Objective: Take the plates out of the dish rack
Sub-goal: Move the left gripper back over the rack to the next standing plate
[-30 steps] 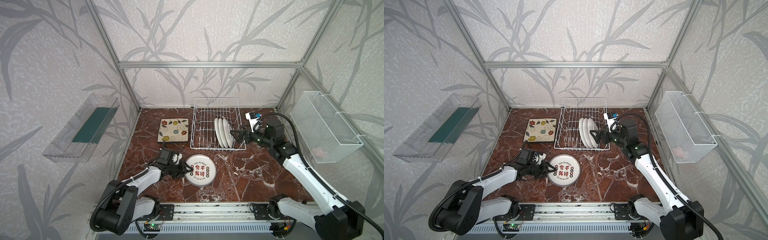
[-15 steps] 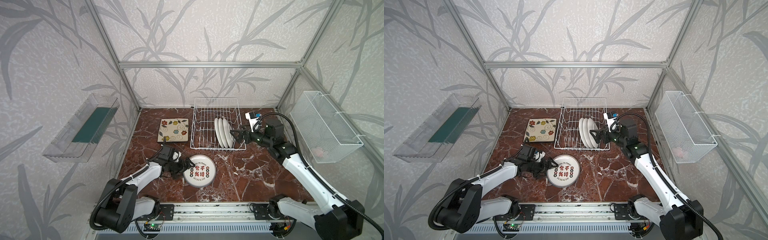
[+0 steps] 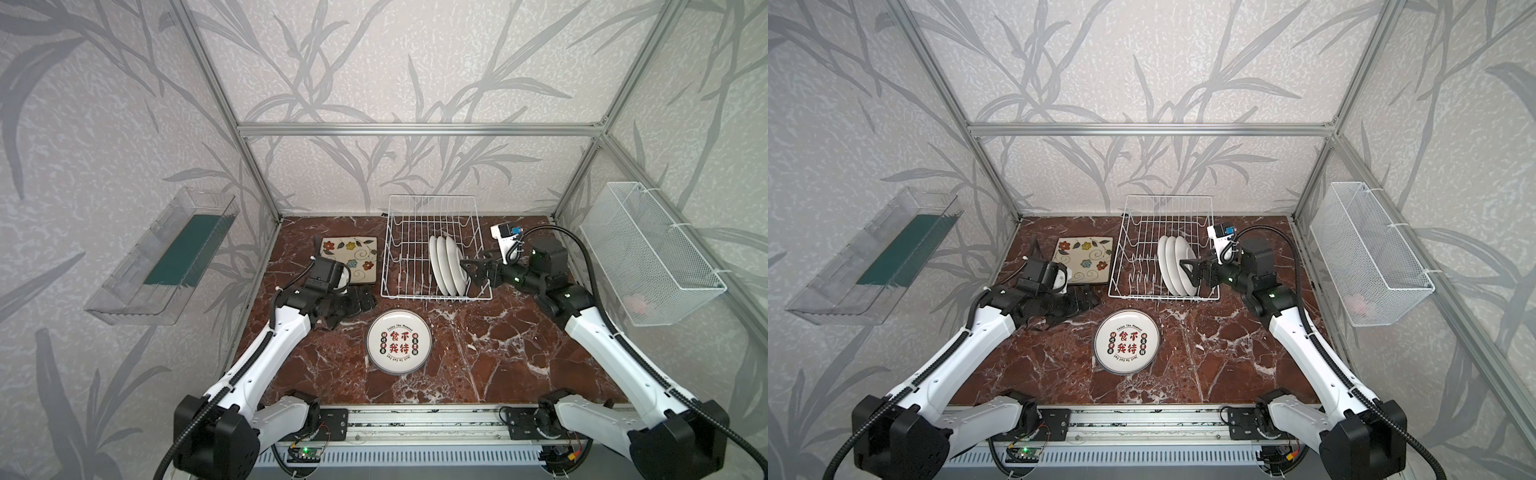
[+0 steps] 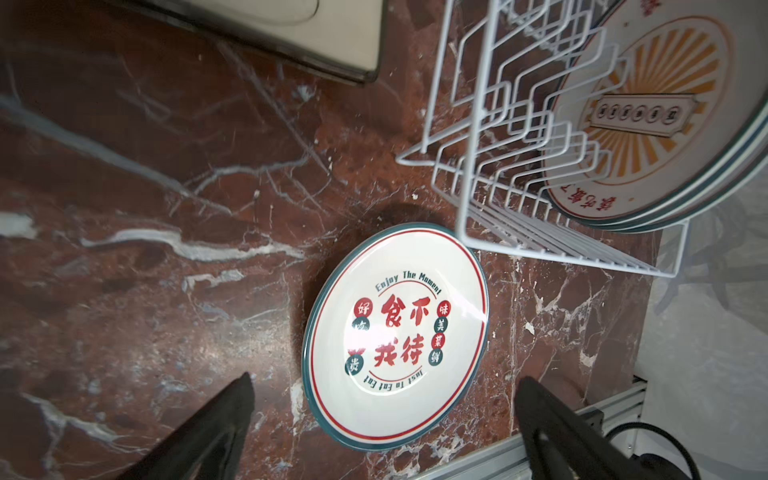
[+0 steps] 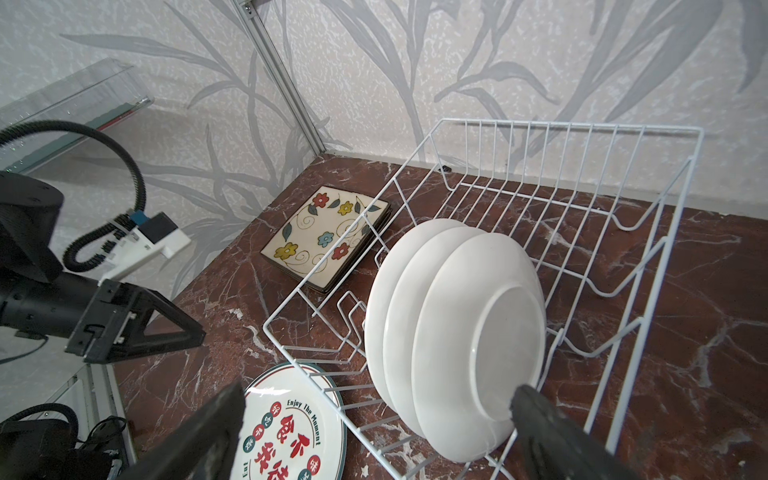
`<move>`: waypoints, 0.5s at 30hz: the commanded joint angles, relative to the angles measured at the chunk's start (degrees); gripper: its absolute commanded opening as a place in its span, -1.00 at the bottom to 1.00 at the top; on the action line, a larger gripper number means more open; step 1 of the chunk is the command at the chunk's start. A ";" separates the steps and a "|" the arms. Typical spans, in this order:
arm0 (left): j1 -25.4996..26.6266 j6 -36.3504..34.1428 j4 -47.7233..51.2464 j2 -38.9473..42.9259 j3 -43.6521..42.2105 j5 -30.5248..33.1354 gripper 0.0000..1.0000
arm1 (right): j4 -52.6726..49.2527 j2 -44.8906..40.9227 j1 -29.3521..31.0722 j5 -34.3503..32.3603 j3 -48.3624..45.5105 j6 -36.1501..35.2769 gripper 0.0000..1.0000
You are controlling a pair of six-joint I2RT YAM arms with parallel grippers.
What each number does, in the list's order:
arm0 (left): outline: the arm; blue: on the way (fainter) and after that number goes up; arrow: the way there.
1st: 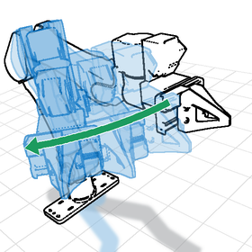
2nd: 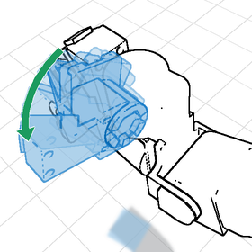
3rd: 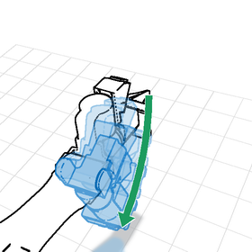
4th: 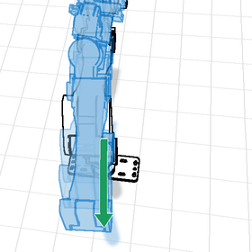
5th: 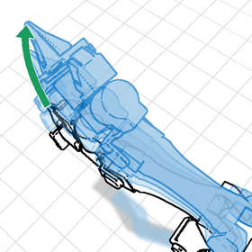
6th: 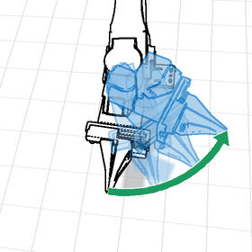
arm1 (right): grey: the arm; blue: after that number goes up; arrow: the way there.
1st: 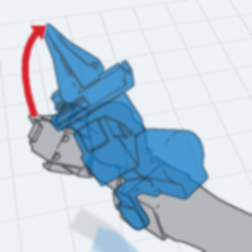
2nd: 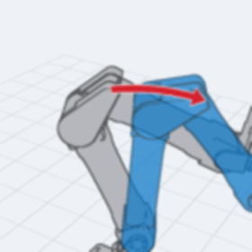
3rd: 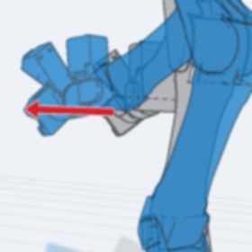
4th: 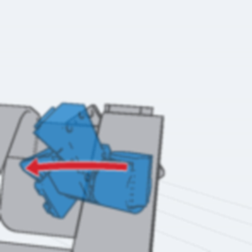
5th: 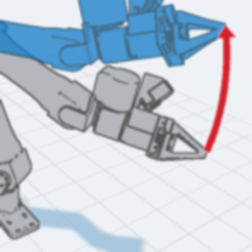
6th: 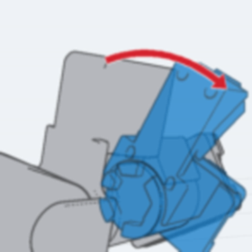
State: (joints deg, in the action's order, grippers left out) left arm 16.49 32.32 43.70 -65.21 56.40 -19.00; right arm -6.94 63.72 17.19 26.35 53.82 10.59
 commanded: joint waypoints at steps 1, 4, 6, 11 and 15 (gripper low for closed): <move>0.21 -7.96 3.06 -0.21 5.46 4.38 0.99 | -2.28 -1.50 0.12 -2.34 1.72 -1.08 0.98; 0.21 -10.81 1.14 -2.47 9.98 0.63 0.99 | -4.04 -2.93 -0.05 -4.52 1.68 -1.91 0.98; 0.31 -11.57 0.03 -5.14 12.97 -2.48 0.98 | -5.09 -3.56 -0.18 -5.45 1.64 -2.41 0.98; 1.74 -11.05 -6.16 -12.90 18.54 -9.70 0.87 | -7.68 -5.06 -0.97 -7.97 1.45 -1.41 0.98; 4.72 -11.34 -9.39 -20.14 23.18 -11.87 0.81 | -8.87 -6.33 -2.13 -9.49 0.73 0.72 0.98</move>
State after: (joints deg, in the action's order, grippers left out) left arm 19.44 22.41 37.80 -82.11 76.44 -27.14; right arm -13.93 59.00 15.88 18.92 53.84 9.85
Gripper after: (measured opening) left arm 0.908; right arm 0.992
